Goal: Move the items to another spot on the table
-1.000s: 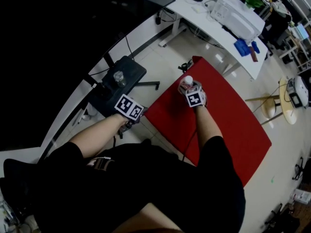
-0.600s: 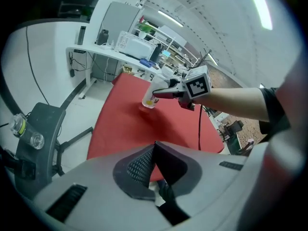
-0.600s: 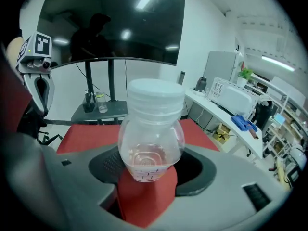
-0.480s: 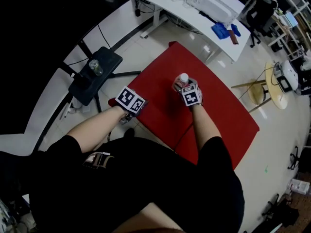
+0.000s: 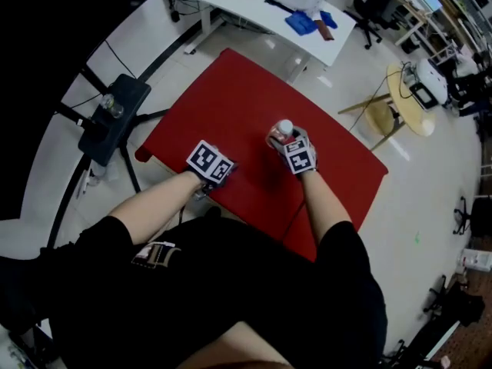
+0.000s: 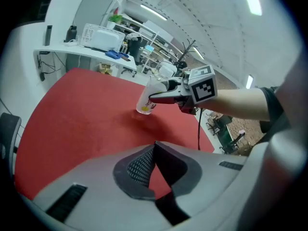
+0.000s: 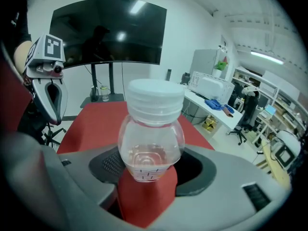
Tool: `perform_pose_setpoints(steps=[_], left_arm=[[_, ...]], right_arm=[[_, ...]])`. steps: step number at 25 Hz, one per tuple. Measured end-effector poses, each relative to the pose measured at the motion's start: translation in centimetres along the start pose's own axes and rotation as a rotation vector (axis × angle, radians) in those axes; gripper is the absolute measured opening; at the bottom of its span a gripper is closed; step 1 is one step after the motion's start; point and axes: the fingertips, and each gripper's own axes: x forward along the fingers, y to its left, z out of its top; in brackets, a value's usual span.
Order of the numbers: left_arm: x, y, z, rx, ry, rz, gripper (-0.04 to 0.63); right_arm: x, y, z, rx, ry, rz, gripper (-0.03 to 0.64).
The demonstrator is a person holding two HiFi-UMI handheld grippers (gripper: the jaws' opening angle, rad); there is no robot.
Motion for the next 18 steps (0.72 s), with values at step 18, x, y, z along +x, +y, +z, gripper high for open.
perform_pose_setpoints(steps=[18], left_arm=[[18.5, -23.1, 3.3, 0.177, 0.104, -0.171, -0.009]], right_arm=[[-23.5, -14.3, -24.7, 0.182, 0.062, -0.212, 0.301]])
